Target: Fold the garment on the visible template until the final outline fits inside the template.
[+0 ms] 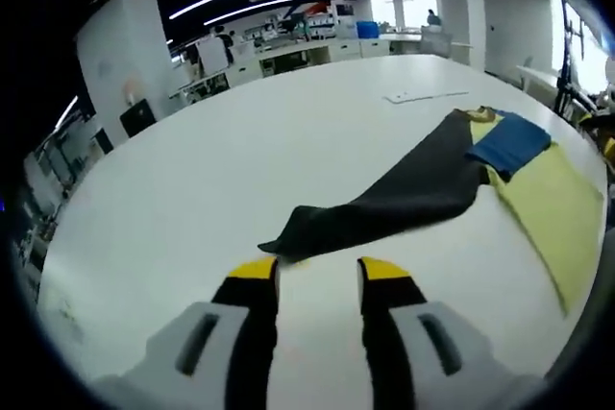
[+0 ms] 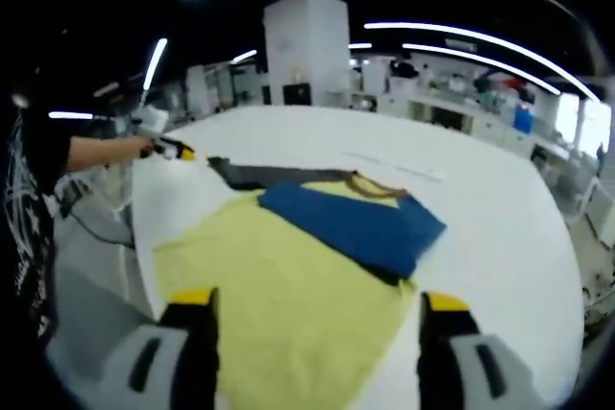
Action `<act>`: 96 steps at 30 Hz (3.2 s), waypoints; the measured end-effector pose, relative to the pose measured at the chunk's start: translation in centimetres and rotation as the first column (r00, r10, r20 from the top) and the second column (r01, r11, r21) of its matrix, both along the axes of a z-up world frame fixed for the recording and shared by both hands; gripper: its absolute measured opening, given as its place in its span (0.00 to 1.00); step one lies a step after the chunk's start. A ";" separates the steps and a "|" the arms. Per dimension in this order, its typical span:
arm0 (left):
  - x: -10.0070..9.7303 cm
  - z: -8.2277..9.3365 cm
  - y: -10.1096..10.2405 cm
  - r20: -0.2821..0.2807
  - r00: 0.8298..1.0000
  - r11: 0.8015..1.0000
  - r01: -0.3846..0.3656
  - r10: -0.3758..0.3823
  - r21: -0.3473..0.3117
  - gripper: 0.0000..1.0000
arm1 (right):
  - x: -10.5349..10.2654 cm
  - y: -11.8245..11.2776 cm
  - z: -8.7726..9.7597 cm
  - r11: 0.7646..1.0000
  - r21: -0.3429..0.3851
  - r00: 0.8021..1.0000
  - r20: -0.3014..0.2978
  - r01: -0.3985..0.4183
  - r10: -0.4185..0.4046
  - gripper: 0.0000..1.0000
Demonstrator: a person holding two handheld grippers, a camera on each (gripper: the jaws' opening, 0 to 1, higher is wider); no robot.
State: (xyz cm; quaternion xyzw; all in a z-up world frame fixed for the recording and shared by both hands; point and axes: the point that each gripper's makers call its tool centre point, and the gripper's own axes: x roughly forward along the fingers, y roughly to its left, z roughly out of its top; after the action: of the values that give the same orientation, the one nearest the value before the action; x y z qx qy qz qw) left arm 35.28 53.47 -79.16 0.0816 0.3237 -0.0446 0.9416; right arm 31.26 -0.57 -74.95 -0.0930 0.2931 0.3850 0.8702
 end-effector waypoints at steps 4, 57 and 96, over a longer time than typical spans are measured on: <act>0.4 -0.9 0.9 0.007 0.998 0.997 -0.061 0.061 -0.049 0.32 | -0.2 0.2 -0.3 1.000 -0.007 1.000 -0.009 -0.004 0.004 0.85; 6.1 5.1 -6.3 0.101 0.984 0.988 0.144 -0.149 0.060 0.00 | -0.9 -1.5 -0.8 0.999 -0.004 0.998 -0.021 0.054 -0.054 0.83; 6.3 -3.6 -24.1 -0.137 0.871 0.882 0.467 -0.472 -0.066 0.00 | -1.3 -2.0 -1.2 0.996 0.003 0.996 -0.027 0.085 -0.085 0.83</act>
State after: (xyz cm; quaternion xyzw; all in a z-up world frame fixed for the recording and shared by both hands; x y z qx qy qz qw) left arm 41.59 29.36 -82.79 0.1397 0.3631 -0.2829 0.8767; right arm 29.97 -2.56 -76.18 -0.0733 0.3076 0.3496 0.8819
